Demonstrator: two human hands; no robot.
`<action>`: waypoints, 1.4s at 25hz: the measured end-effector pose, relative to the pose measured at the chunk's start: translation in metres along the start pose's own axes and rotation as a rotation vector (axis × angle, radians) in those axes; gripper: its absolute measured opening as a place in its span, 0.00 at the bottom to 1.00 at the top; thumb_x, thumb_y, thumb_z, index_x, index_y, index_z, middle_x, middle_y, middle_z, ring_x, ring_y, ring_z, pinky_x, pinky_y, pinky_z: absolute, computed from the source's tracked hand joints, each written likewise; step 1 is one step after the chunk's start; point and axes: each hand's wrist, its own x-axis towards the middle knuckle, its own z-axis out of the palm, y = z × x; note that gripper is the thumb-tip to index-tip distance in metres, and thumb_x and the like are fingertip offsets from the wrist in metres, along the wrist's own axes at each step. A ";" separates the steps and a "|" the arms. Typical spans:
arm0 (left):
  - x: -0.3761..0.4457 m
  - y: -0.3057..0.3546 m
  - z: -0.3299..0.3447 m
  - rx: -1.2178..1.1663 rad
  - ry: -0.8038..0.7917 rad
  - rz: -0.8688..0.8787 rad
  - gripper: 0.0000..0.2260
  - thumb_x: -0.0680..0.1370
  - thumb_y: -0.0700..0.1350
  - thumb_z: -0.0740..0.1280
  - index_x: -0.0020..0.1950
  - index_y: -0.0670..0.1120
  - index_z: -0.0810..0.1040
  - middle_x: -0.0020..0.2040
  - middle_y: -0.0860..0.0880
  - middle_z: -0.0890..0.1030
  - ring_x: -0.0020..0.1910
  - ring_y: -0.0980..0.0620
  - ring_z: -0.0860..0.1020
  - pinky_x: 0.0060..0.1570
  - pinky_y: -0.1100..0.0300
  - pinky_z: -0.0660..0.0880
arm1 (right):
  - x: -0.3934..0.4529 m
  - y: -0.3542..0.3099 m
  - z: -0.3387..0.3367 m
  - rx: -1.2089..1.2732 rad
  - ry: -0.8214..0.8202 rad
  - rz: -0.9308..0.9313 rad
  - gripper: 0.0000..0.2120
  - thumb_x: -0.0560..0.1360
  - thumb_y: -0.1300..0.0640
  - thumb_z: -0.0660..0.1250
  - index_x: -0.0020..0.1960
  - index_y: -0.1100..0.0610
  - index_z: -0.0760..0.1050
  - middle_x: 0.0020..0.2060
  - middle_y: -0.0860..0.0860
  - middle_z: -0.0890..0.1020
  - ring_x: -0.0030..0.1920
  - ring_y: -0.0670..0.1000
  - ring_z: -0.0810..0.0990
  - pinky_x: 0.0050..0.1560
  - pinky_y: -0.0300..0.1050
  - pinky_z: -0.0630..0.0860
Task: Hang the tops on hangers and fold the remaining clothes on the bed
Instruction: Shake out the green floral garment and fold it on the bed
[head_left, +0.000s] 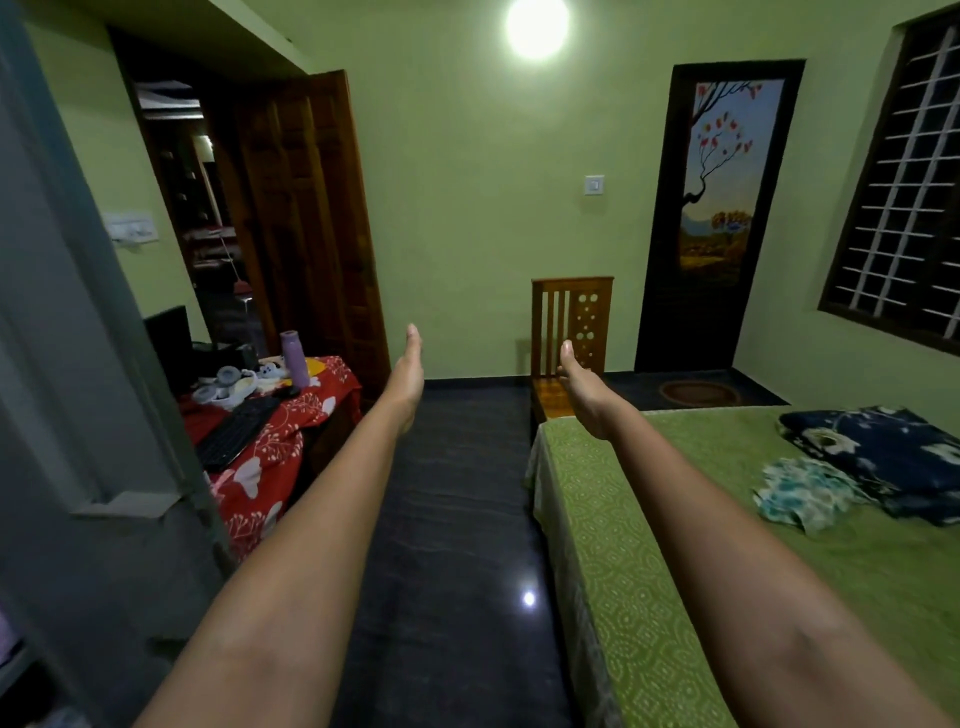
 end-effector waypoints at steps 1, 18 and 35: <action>0.022 0.001 0.000 0.002 -0.010 0.005 0.37 0.76 0.70 0.41 0.78 0.50 0.52 0.79 0.49 0.52 0.77 0.47 0.51 0.75 0.46 0.47 | 0.023 -0.002 0.000 -0.009 -0.013 0.016 0.40 0.77 0.32 0.45 0.78 0.59 0.51 0.77 0.55 0.54 0.76 0.57 0.53 0.75 0.56 0.51; 0.461 0.005 0.042 -0.034 -0.107 0.084 0.34 0.78 0.67 0.39 0.79 0.49 0.49 0.79 0.49 0.52 0.77 0.49 0.50 0.75 0.48 0.47 | 0.445 -0.065 -0.046 -0.093 0.131 -0.024 0.42 0.73 0.26 0.43 0.78 0.51 0.50 0.77 0.56 0.53 0.76 0.61 0.52 0.73 0.65 0.51; 0.856 0.019 0.235 -0.039 -0.401 0.127 0.36 0.77 0.70 0.42 0.78 0.50 0.54 0.77 0.49 0.60 0.77 0.46 0.54 0.75 0.43 0.49 | 0.776 -0.086 -0.203 0.077 0.430 -0.053 0.35 0.78 0.33 0.46 0.78 0.51 0.45 0.78 0.51 0.50 0.77 0.52 0.48 0.75 0.52 0.48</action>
